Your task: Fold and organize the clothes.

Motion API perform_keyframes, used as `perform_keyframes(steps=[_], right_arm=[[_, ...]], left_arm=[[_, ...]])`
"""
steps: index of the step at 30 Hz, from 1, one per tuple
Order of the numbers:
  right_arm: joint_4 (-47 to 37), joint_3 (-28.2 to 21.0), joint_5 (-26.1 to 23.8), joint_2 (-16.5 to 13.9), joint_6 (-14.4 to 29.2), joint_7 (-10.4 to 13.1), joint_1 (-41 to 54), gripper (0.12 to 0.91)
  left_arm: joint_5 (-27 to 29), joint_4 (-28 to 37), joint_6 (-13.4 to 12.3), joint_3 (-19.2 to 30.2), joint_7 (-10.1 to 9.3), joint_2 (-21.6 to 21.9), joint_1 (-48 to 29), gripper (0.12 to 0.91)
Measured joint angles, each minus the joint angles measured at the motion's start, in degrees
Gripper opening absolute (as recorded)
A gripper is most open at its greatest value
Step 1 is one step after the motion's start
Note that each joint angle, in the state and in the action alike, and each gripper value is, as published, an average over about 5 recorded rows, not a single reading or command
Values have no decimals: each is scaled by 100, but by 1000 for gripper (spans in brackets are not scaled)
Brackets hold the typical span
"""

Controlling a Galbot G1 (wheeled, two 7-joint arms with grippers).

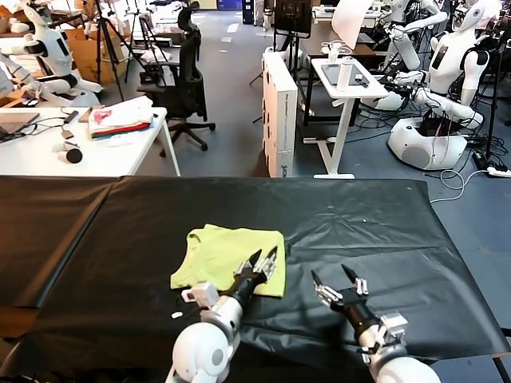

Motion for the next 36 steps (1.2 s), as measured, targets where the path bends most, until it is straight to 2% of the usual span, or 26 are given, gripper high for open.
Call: perform_keyframes(steps=[3,5,10,14,24,27,30,36], right_arm=[[-119,-226,400,-56,-291,46,353,907],[-209,-382,666,-67,-455,105,604,907],[-509,-753,1187,9,-688,292,1182,907],[-826,-992,1464,108,-755,304,1564,907],[-1706,-1282,1652,411,-692,347,2291,892],[-1933,-1286,1711,519,-684,319,2415,822],[-2097,-1290,1738,609,-662,265,2481,665],[-2263,-1299,1750,750,-605,197,2562,292]], left_arm=[[273,-79,-103,11,153,46,51,841],[443,-165,-190,-37,233,111,73,889],[588,-461,-328,-295,260,352,86,906],[578,-664,-370,-547,233,543,156,907],[667,-746,-524,-923,225,632,434,907],[665,-748,-556,-1016,223,646,497,907],[665,-744,-588,-1092,222,648,554,907],[665,-689,-659,-1228,217,638,643,907]])
